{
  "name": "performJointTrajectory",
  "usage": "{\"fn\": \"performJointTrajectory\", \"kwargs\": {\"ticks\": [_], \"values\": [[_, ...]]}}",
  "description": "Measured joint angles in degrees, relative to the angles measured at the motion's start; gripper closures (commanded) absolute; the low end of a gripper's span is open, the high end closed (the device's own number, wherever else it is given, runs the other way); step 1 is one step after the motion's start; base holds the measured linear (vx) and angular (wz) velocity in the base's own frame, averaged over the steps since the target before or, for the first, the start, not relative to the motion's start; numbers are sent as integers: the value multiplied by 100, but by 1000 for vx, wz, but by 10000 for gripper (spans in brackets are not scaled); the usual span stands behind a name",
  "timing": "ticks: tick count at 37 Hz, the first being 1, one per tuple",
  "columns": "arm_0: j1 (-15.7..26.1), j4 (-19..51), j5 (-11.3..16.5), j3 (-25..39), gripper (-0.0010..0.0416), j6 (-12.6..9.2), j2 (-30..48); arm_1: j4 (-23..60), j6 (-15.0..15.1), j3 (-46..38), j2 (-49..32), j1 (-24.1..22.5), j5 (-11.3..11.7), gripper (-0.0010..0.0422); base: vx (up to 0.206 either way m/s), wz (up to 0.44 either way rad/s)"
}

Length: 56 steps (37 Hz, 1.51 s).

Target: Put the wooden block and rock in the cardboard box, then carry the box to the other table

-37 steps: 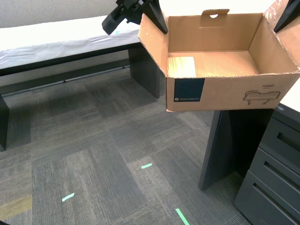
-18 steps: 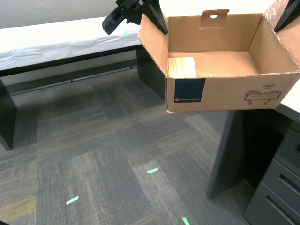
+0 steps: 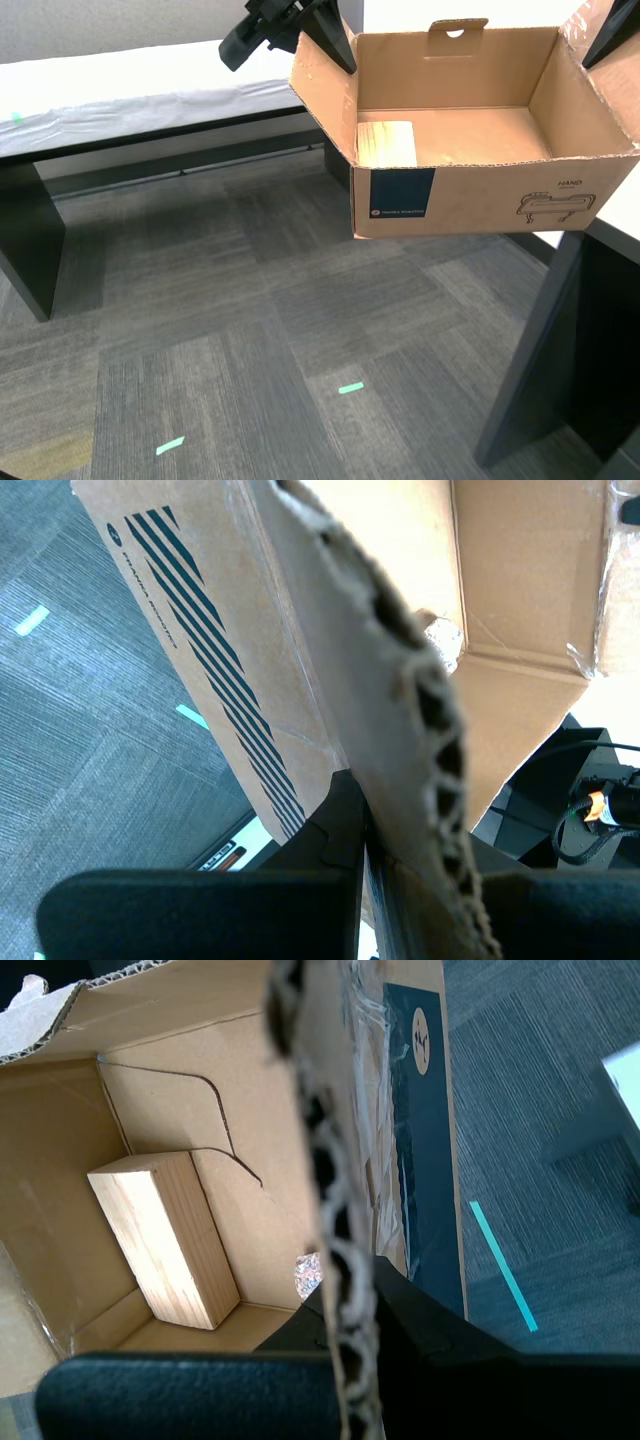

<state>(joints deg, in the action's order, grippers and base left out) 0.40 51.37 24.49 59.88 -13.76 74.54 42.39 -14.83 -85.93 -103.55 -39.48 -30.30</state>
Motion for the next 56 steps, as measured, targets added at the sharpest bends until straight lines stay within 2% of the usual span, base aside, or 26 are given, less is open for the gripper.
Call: {"fn": "performJointTrajectory", "kwargs": {"ticks": [6, 15, 18, 23, 29, 35, 39, 46, 56], "values": [[0, -2, -4, -2, 406, -24, 0, -81, -337, 0, -17, 7, 35, 413, 145, 39], [0, -2, 0, 0, 406, -46, 0, -225, -920, 2, -17, 9, 407, 413, 132, 110], [2, 48, 4, 0, 406, -142, 0, -245, -1134, 2, -17, 7, 496, 413, 129, 162], [2, 133, 7, -2, 406, -293, 0, -273, -1449, 0, -17, 7, 496, 413, 131, 125], [2, 133, 7, -2, 406, -295, 0, -308, -1930, 2, -17, 2, 511, 413, 128, 122], [0, 129, 7, 0, 406, -286, 0, -424, -2275, 2, -17, -2, 564, 413, 126, 133], [0, 125, 2, 0, 406, -271, 0, -509, -2382, 2, -17, -2, 601, 413, 120, 123], [0, 131, -50, -17, 406, -254, 0, -518, -2378, 2, -22, -9, 601, 413, 119, 198], [2, 85, -59, -393, 406, -299, 0, -575, -1899, 2, -20, -11, 601, 413, 118, 192]]}}
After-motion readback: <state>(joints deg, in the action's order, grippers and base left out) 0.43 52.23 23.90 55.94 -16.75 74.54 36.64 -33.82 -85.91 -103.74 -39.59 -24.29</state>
